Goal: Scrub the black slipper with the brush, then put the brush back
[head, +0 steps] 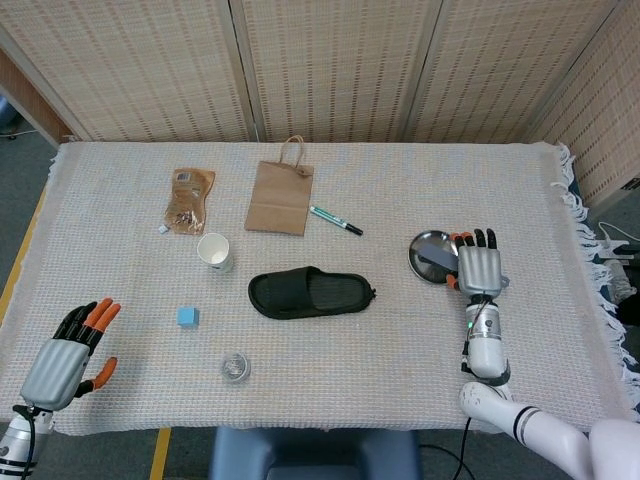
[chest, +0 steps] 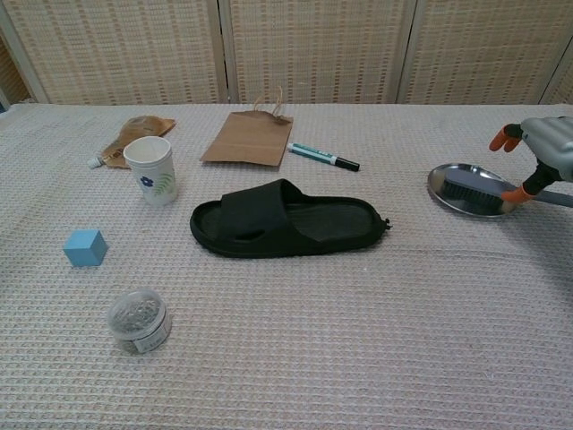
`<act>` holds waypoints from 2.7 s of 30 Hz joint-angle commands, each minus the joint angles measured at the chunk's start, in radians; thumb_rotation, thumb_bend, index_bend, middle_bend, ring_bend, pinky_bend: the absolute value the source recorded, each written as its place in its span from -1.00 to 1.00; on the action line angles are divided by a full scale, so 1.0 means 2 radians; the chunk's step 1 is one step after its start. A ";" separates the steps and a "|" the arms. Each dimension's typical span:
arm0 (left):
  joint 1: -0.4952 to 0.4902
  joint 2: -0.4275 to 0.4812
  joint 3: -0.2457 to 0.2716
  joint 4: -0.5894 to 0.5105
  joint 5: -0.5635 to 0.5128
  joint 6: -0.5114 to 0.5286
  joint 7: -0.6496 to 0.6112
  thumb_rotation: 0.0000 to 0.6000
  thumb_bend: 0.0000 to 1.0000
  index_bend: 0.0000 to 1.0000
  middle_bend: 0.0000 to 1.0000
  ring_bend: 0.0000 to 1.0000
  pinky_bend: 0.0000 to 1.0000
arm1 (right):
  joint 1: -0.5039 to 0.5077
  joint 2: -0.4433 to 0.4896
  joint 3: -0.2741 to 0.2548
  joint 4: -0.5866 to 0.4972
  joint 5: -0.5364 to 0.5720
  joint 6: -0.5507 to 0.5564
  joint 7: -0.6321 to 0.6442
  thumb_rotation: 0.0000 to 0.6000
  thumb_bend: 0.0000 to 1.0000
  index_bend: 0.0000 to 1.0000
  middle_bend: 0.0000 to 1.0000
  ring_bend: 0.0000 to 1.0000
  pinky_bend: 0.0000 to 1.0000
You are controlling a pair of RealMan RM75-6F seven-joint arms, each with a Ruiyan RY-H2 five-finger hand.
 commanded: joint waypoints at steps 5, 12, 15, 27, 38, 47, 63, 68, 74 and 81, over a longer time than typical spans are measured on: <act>0.000 -0.001 0.001 0.000 -0.002 -0.002 0.001 1.00 -0.17 -1.00 -1.00 -1.00 -0.82 | 0.017 -0.028 -0.003 0.048 0.006 -0.017 0.019 1.00 -0.72 -0.38 -0.45 -0.72 -0.77; 0.001 -0.001 0.000 0.001 -0.003 0.001 0.003 1.00 -0.16 -1.00 -1.00 -1.00 -0.82 | 0.025 -0.038 -0.002 0.077 0.013 -0.023 0.022 1.00 -0.71 -0.38 -0.45 -0.72 -0.77; 0.000 -0.002 0.001 0.001 -0.003 -0.001 0.004 1.00 -0.16 -1.00 -1.00 -1.00 -0.82 | 0.026 -0.040 -0.001 0.083 0.018 -0.027 0.021 1.00 -0.71 -0.38 -0.45 -0.72 -0.77; 0.002 -0.001 0.000 0.000 -0.006 0.001 0.006 1.00 -0.13 -1.00 -1.00 -1.00 -0.81 | 0.034 -0.052 -0.006 0.097 0.028 -0.039 0.008 1.00 -0.71 -0.38 -0.37 -0.66 -0.76; 0.004 0.000 0.002 0.000 -0.003 0.005 0.006 1.00 -0.10 -1.00 -1.00 -1.00 -0.81 | 0.034 -0.040 -0.006 0.074 0.029 -0.033 0.004 1.00 -0.64 -0.28 -0.31 -0.64 -0.76; 0.004 0.000 0.002 -0.002 -0.001 0.006 0.010 1.00 -0.09 -1.00 -1.00 -1.00 -0.81 | 0.032 -0.039 -0.009 0.073 0.035 -0.033 0.000 1.00 -0.62 -0.27 -0.31 -0.64 -0.76; 0.006 0.000 0.004 -0.002 0.002 0.010 0.014 1.00 0.16 -1.00 -1.00 -1.00 -0.81 | 0.039 -0.042 -0.009 0.079 0.039 -0.038 0.005 1.00 -0.51 -0.12 -0.21 -0.52 -0.64; 0.006 0.000 0.005 -0.001 0.003 0.009 0.014 1.00 0.16 -1.00 -1.00 -1.00 -0.81 | 0.039 -0.042 -0.011 0.080 0.038 -0.040 0.005 1.00 -0.50 -0.07 -0.18 -0.48 -0.51; 0.006 -0.001 0.005 -0.002 0.004 0.009 0.014 1.00 0.16 -1.00 -1.00 -1.00 -0.81 | 0.041 -0.046 -0.017 0.087 0.027 -0.038 0.011 1.00 -0.42 0.12 -0.04 -0.29 -0.19; 0.006 0.001 0.006 -0.003 0.006 0.010 0.013 1.00 0.16 -1.00 -1.00 -1.00 -0.81 | 0.041 -0.050 -0.023 0.096 0.000 -0.021 0.033 1.00 -0.25 0.39 0.16 -0.04 0.20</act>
